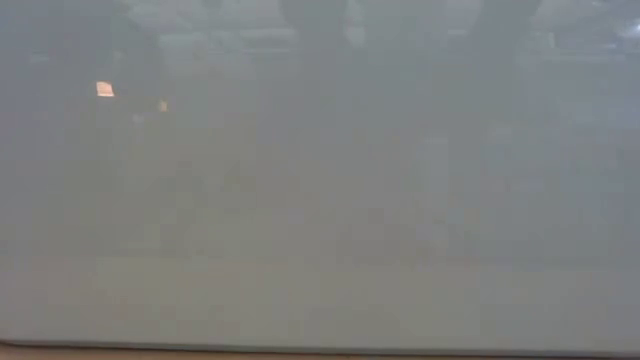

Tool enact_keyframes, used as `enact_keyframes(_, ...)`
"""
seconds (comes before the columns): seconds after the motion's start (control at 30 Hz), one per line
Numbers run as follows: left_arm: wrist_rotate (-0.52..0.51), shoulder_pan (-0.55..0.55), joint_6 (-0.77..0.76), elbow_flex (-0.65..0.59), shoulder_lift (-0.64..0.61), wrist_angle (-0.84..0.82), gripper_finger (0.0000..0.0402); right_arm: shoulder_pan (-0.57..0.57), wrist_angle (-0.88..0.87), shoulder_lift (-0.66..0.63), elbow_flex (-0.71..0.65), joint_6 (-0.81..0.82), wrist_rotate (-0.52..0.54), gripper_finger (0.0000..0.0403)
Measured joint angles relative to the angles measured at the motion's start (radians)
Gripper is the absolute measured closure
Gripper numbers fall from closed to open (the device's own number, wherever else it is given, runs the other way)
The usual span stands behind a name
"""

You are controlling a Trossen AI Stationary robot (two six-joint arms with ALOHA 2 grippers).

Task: Sort crayons/erasers/pens/pencils in bins
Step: Put the blue eraser into the bottom gray bin

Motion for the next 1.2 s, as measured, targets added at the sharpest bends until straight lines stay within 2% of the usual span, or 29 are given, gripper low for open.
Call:
enact_keyframes(0.23,0.0,0.0,0.0,0.0,0.0,0.0,0.0325,-0.002,0.182,0.013,-0.082,0.063,0.0,0.0222)
enact_keyframes(0.37,0.0,0.0,0.0,0.0,0.0,0.0,0.0325,-0.002,0.197,0.043,-0.084,0.092,0.0,0.0222)
enact_keyframes(0.5,0.0,0.0,0.0,0.0,0.0,0.0,0.0325,-0.002,0.173,0.072,-0.083,0.158,0.001,0.0231)
enact_keyframes(0.7,0.0,0.0,0.0,0.0,0.0,0.0,0.0325,-0.003,0.136,0.081,-0.083,0.239,0.002,0.0276)
enact_keyframes(0.97,0.0,0.0,0.0,0.0,0.0,0.0,0.0325,-0.019,0.07,0.073,-0.084,0.229,-0.002,0.0333)
enact_keyframes(1.2,0.0,0.0,0.0,0.0,0.0,0.0,0.0325,-0.04,-0.075,0.003,-0.095,0.18,0.011,0.0328)
